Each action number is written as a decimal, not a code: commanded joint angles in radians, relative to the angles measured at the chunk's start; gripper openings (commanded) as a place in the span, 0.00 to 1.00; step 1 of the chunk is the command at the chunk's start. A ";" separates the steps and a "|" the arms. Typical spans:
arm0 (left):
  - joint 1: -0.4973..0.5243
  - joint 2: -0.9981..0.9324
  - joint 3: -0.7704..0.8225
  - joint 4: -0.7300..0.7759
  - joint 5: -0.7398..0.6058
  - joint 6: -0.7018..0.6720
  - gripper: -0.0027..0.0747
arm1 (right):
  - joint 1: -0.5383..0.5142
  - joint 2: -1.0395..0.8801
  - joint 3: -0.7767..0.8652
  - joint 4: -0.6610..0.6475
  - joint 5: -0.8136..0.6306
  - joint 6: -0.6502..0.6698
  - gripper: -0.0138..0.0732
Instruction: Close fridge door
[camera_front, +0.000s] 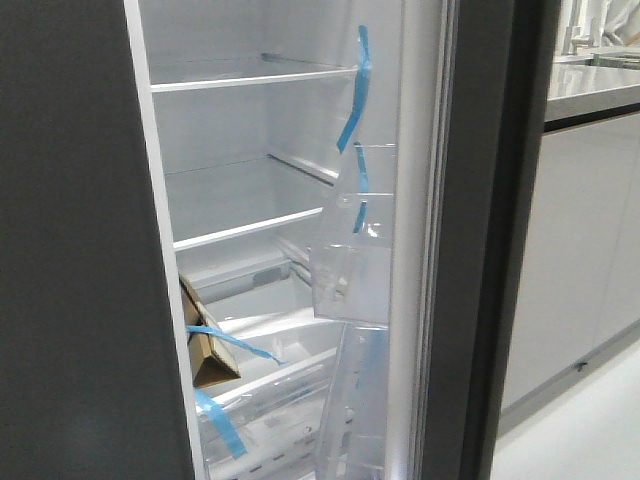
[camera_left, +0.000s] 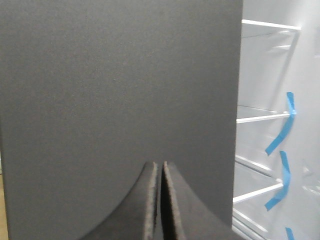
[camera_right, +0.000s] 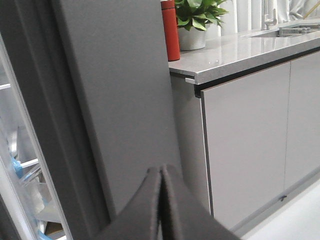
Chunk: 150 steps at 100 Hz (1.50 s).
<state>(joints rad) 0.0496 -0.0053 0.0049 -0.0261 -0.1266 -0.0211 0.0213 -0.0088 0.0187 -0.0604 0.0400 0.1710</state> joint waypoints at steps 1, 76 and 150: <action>-0.001 -0.020 0.035 -0.004 -0.073 -0.002 0.01 | 0.000 -0.023 0.019 -0.009 -0.076 -0.003 0.11; -0.001 -0.020 0.035 -0.004 -0.073 -0.002 0.01 | 0.000 -0.023 0.019 -0.009 -0.076 -0.003 0.11; -0.001 -0.020 0.035 -0.004 -0.073 -0.002 0.01 | 0.000 -0.023 0.017 0.005 -0.132 -0.003 0.11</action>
<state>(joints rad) 0.0496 -0.0053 0.0049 -0.0261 -0.1266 -0.0211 0.0213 -0.0088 0.0187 -0.0604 0.0196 0.1710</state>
